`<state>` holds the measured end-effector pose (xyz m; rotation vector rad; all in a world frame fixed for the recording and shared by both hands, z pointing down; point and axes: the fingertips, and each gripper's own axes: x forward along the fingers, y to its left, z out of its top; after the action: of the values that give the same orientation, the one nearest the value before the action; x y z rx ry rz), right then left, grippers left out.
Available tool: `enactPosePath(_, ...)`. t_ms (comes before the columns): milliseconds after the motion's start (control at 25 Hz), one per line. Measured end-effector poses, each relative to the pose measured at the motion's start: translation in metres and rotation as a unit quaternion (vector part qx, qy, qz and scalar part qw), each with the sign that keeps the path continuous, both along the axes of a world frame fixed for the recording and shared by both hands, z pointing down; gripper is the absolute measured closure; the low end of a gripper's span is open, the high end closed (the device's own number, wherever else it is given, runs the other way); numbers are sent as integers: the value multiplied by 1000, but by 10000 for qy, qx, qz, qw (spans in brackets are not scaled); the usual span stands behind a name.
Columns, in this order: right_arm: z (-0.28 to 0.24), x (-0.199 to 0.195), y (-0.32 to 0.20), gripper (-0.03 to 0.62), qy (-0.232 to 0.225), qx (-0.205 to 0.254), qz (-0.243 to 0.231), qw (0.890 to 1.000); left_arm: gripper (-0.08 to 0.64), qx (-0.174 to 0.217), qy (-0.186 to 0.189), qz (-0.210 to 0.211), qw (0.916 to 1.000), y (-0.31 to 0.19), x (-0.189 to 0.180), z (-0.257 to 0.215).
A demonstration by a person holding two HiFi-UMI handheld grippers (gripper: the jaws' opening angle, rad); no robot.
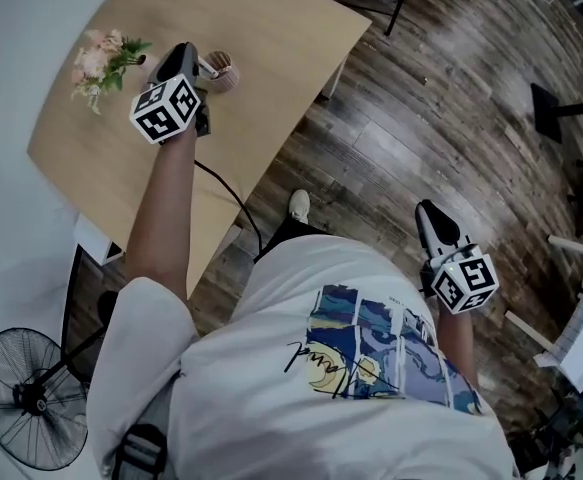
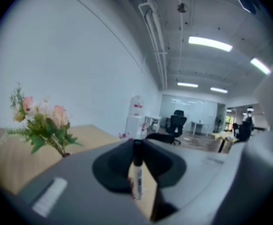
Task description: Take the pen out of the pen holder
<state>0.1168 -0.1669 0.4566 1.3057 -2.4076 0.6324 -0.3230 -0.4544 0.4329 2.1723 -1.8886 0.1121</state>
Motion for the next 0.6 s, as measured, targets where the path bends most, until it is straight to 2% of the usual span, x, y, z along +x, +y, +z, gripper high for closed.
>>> enactPosePath(240,-1,15,17,561,-95,88,-108,9999,492,208,21,121,9997,29,27,-29)
enactPosePath(600,-5,37,36,571,-145,178,-329,9992,492,301,97,443,9985,81,80,-55)
